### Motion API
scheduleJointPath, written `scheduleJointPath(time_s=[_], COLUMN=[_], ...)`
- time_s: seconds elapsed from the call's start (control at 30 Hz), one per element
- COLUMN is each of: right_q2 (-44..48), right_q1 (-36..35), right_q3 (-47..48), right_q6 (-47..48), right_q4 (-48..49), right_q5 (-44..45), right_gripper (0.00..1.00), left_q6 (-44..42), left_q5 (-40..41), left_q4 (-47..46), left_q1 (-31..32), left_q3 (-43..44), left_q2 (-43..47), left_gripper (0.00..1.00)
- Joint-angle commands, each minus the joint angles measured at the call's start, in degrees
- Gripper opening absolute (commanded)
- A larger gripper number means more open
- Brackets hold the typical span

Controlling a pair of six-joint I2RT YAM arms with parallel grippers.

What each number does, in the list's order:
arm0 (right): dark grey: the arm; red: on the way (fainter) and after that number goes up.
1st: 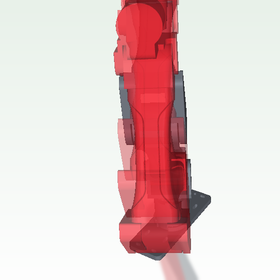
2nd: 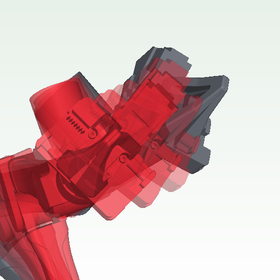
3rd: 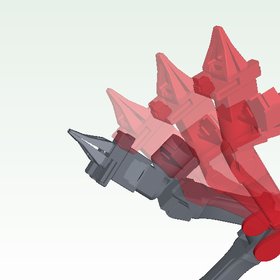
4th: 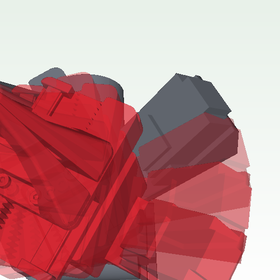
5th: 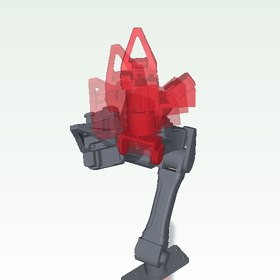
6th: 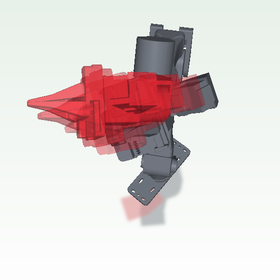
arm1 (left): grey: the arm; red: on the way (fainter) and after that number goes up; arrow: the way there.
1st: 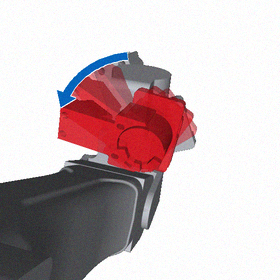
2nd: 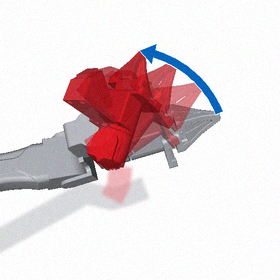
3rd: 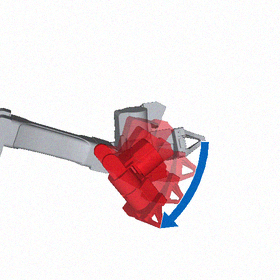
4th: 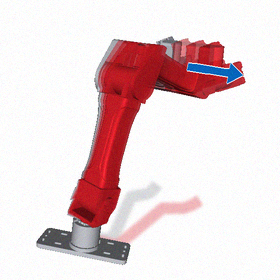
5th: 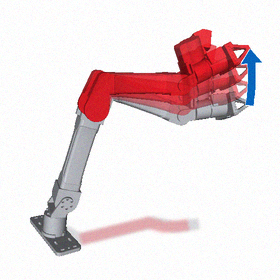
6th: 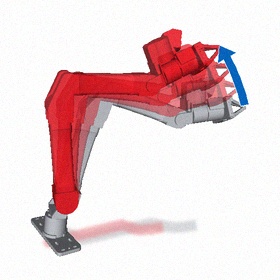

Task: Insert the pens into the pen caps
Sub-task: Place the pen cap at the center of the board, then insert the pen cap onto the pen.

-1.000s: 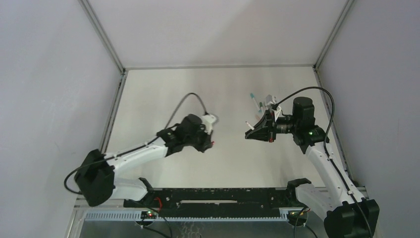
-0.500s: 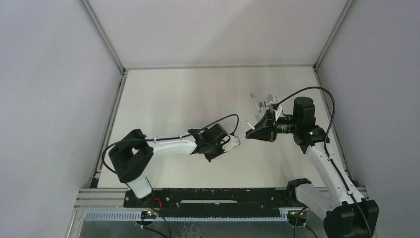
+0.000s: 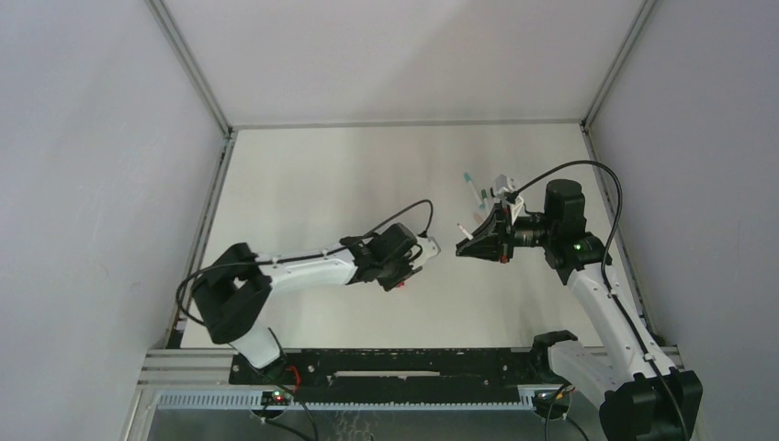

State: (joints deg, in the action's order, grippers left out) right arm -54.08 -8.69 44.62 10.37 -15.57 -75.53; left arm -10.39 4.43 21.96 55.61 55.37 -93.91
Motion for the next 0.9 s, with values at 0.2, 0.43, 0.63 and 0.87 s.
scheduleJointPath(time_s=[0.2,0.43,0.63,0.87], right_q2=[0.7,0.6,0.3,0.4], right_q1=[0.4,0.5,0.5,0.9], right_q3=[2.1,2.1,2.1,2.1], right_q6=[1.0,1.1,1.3,1.3], right_q4=[0.4,0.4,0.2,0.2], right_q5=[-1.2,-1.1,-1.0,-1.2], right_gripper=[0.0,0.0,0.0,0.0], left_q6=[16.1,35.3,45.0,46.7], left_q5=[1.4,-4.0,-7.3,-1.2], left_q4=[-13.8,-26.6,-33.0,-29.7], left_q1=[-1.3,-1.3,-1.2,-1.5], left_q3=[-14.6,-26.9,-29.2,-25.8], left_q2=[23.5,31.9,25.7,18.4], left_gripper=[0.33,0.08,0.01,0.0])
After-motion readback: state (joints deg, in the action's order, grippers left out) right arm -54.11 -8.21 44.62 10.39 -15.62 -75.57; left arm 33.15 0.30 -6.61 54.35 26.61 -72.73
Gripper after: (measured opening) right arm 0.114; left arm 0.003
